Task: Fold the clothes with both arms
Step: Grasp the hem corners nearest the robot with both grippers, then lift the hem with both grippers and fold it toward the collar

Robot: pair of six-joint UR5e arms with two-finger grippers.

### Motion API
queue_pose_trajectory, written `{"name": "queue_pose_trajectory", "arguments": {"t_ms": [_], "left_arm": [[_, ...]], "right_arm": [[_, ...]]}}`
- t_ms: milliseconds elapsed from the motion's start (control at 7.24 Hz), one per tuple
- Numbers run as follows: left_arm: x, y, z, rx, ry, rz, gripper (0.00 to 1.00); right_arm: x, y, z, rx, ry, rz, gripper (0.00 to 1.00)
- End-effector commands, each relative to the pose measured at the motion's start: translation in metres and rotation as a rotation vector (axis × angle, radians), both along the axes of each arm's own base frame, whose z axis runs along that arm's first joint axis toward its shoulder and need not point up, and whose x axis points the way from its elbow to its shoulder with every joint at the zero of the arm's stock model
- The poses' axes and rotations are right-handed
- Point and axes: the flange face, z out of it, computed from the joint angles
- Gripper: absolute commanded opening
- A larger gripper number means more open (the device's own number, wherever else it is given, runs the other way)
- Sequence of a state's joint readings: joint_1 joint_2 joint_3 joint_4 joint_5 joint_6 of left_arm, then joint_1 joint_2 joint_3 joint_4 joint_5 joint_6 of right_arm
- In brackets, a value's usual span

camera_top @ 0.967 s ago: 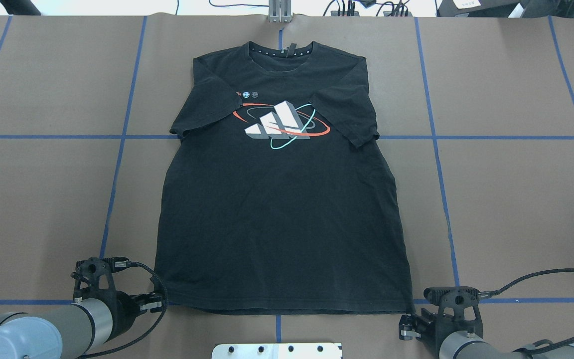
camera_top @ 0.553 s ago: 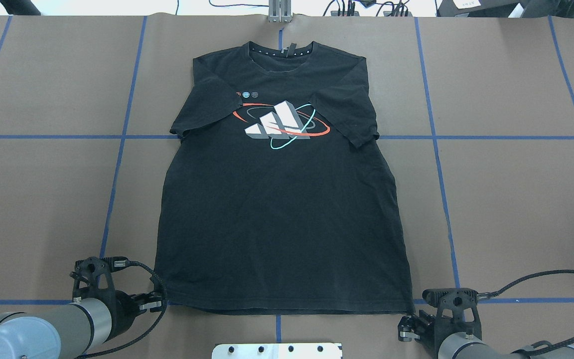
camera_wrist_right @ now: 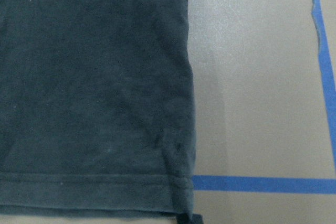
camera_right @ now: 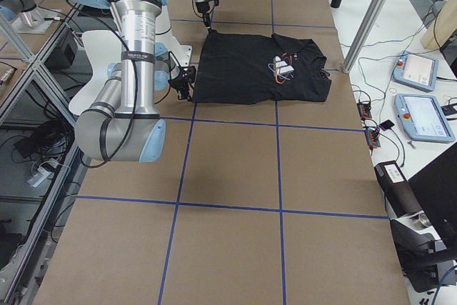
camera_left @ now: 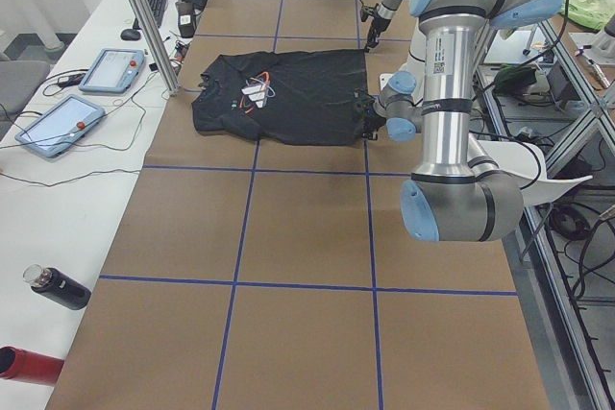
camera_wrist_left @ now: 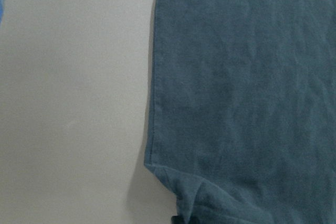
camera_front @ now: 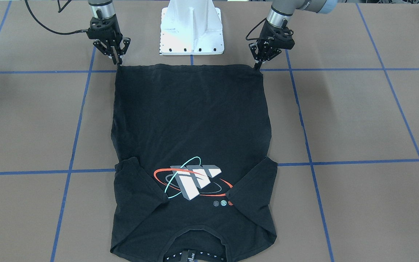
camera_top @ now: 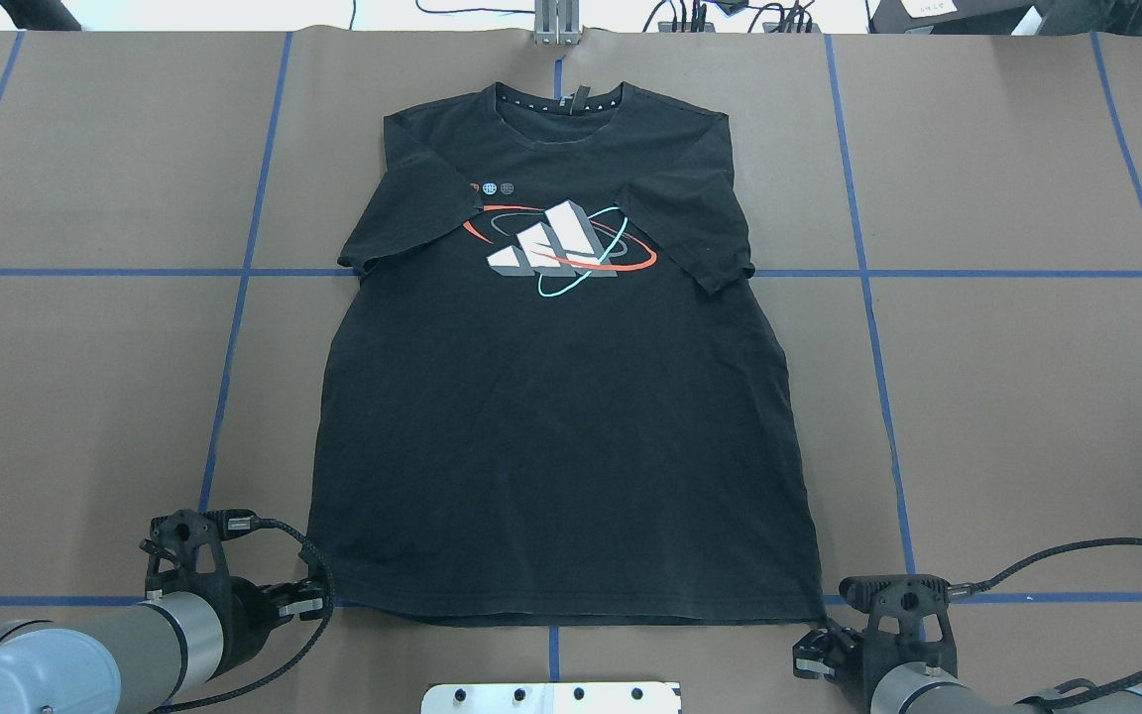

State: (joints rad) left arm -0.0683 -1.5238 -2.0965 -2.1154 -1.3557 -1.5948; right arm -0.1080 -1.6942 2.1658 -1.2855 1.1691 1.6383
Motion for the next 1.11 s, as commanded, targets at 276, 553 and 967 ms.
{"name": "queue_pose_trajectory", "arguments": {"t_ms": [276,553,967], "left_arm": [[-0.072,0.007,-0.088,-0.001,0.051,0.140,0.00],[-0.133,0.014,-0.147,-0.038,0.123,0.207,0.00],[-0.158,0.033,-0.172,-0.062,0.167,0.301,0.00]], "right_arm": [[0.047,-0.041,-0.079,-0.089,-0.117,0.006,0.00],[0.097,-0.018,-0.140,-0.173,-0.175,-0.122,0.00],[0.154,0.026,-0.199,-0.223,-0.221,-0.306,0.00]]}}
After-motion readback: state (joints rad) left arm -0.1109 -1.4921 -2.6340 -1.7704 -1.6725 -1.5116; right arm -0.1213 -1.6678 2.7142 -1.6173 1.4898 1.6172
